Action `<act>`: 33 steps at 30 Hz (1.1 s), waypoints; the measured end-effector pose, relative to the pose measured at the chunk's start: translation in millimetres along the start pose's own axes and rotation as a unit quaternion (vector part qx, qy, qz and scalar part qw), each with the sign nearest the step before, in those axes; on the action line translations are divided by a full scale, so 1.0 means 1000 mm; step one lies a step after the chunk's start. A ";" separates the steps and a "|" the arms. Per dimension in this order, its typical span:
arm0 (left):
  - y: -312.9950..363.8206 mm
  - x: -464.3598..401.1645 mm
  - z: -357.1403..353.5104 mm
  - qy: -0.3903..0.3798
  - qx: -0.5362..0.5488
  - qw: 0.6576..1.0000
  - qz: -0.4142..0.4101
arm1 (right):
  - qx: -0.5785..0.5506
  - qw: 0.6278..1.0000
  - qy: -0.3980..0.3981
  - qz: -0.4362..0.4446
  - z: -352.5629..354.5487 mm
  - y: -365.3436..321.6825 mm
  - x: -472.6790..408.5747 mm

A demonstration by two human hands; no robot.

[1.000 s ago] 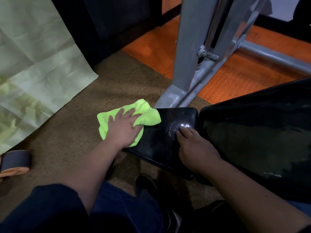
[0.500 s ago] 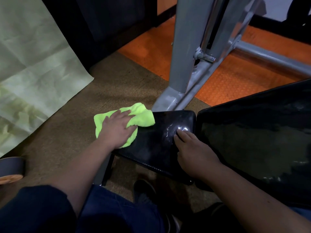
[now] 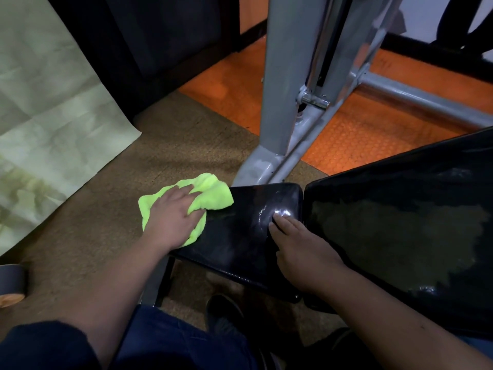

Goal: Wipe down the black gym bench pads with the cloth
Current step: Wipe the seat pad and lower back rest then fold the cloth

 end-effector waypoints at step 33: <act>0.135 0.167 0.123 -0.376 0.701 0.581 0.172 | -0.848 0.491 0.199 0.008 0.134 -0.076 0.083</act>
Point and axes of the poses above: each hand's wrist, its own x-axis away from the middle knuckle, its own z-axis out of the back of the hand, y = z × x, the point moved 4 cm from there along -x, towards the middle knuckle, and after that the axes turned 13 degrees about z, right-handed, at the moved point
